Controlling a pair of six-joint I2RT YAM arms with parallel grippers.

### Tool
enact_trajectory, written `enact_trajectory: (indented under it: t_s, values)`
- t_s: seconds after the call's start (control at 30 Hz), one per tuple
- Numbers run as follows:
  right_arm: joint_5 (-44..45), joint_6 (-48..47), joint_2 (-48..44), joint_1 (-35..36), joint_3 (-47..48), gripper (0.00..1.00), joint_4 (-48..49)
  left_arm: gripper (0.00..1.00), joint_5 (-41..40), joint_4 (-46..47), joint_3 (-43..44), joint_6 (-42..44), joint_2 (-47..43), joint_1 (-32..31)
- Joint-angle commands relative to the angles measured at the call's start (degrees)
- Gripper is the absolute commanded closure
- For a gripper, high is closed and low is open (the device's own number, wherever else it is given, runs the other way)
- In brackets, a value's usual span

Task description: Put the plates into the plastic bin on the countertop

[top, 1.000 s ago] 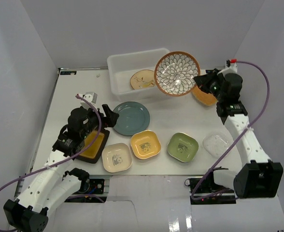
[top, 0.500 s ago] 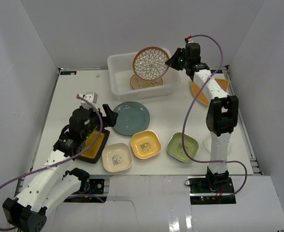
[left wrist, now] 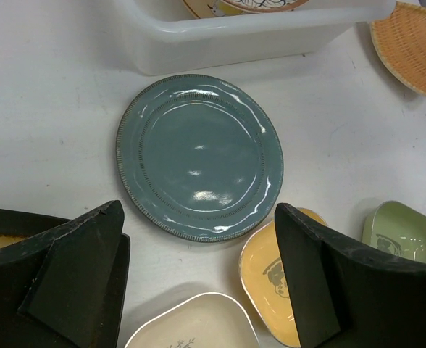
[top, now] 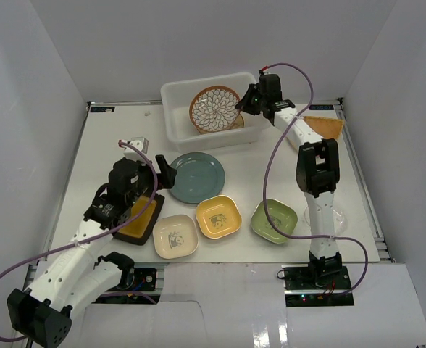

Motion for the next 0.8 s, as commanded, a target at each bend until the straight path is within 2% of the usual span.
enact_trajectory:
  t_s: [0.0, 0.37, 0.43, 0.5, 0.53, 0.6, 0.63, 0.77]
  values:
    - [0.0, 2.5, -1.7, 0.1, -0.7, 0.92, 10.3, 0.05, -0.3, 0.0, -0.2, 0.3, 0.5, 0.8]
    - [2.7, -0.2, -0.8, 1.9, -4.6, 0.85, 12.5, 0.05, -1.3, 0.6, -0.8, 0.0, -0.2, 2.1]
    - [3.2, -0.5, -1.2, 2.1, -5.2, 0.79, 12.9, 0.05, -1.9, 0.6, -0.7, 0.1, -0.1, 2.3]
    - [3.6, -0.7, -1.6, 2.2, -6.5, 0.71, 13.2, 0.05, -2.4, 0.5, -0.8, 0.1, 0.4, 2.4]
    - [4.0, -0.7, -2.1, 2.3, -7.0, 0.57, 13.9, 0.05, -2.4, 0.6, -0.8, 0.1, 0.5, 2.4]
    - [4.4, -0.9, -2.8, 2.4, -9.0, 0.45, 14.8, 0.05, -2.5, 0.5, -0.9, -0.2, 0.8, 2.5]
    - [4.6, -1.0, -3.3, 2.5, -9.3, 0.33, 15.6, 0.05, -2.6, 0.5, -0.9, -0.3, 1.0, 2.5]
    - [4.6, -2.3, -4.4, 2.6, -9.1, 0.15, 15.5, 0.05, -3.4, 0.6, -0.6, -0.4, 1.6, 2.5]
